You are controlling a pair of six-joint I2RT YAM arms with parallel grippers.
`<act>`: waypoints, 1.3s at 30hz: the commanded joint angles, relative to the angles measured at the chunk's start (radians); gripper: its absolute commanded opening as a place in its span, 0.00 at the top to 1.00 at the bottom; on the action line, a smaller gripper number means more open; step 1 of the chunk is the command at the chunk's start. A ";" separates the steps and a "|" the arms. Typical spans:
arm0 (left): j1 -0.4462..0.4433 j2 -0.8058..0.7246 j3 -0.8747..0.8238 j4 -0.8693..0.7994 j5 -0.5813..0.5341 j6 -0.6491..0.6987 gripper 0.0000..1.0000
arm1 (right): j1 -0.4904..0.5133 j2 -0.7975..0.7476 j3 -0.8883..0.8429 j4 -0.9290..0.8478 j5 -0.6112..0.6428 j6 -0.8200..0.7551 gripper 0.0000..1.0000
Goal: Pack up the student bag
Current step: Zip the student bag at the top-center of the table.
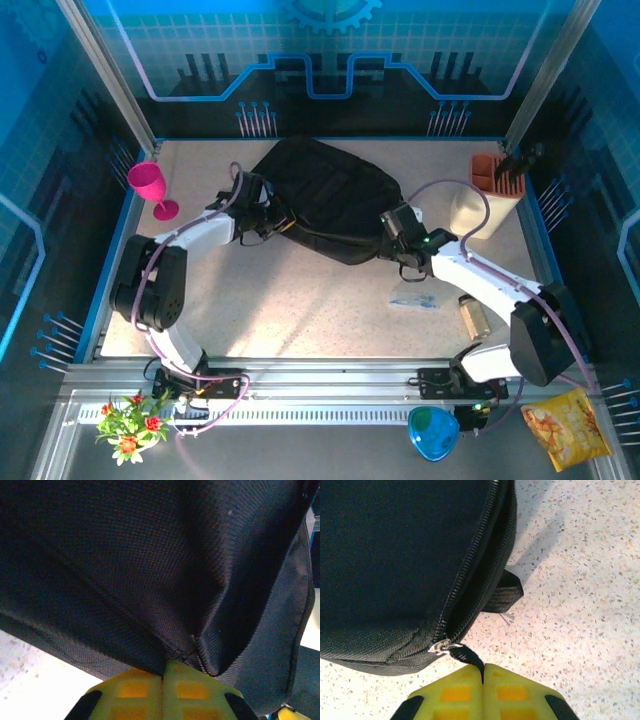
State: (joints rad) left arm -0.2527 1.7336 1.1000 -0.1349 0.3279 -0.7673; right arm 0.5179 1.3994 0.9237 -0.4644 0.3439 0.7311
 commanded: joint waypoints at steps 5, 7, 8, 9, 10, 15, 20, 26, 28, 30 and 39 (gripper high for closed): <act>0.056 0.047 0.112 -0.116 -0.111 0.148 0.75 | -0.005 0.127 0.178 -0.023 -0.152 -0.242 1.00; 0.077 0.010 0.089 -0.135 -0.126 0.143 0.53 | 0.020 0.150 0.225 -0.031 -0.166 -0.279 1.00; 0.088 -0.017 0.069 -0.143 -0.134 0.133 0.48 | 0.038 0.164 0.254 -0.036 -0.172 -0.300 1.00; 0.097 -0.048 0.046 -0.149 -0.140 0.123 0.44 | 0.058 0.178 0.281 -0.038 -0.179 -0.316 1.00; 0.103 -0.074 0.028 -0.157 -0.148 0.115 0.41 | 0.076 0.191 0.302 -0.036 -0.182 -0.327 1.00; 0.108 -0.235 -0.093 -0.194 -0.156 0.033 0.31 | 0.183 0.286 0.444 -0.049 -0.214 -0.373 1.00; 0.106 -0.379 -0.274 -0.085 -0.052 -0.155 0.26 | 0.260 0.362 0.550 -0.053 -0.265 -0.375 1.00; 0.057 -0.447 -0.437 0.131 0.052 -0.376 0.22 | 0.314 0.414 0.599 -0.039 -0.356 -0.347 1.00; 0.049 -0.430 -0.446 0.170 0.065 -0.401 0.22 | 0.324 0.416 0.591 -0.029 -0.384 -0.336 1.00; 0.047 -0.401 -0.443 0.195 0.065 -0.408 0.22 | 0.333 0.413 0.573 -0.016 -0.413 -0.328 1.00; 0.032 -0.251 -0.399 0.278 0.080 -0.435 0.26 | 0.345 0.370 0.480 0.018 -0.477 -0.302 1.00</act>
State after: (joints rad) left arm -0.2123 1.4448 0.6685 0.0963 0.3771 -1.1790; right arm 0.8459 1.8107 1.4235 -0.4767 -0.0822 0.4145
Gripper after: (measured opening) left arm 0.742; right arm 0.053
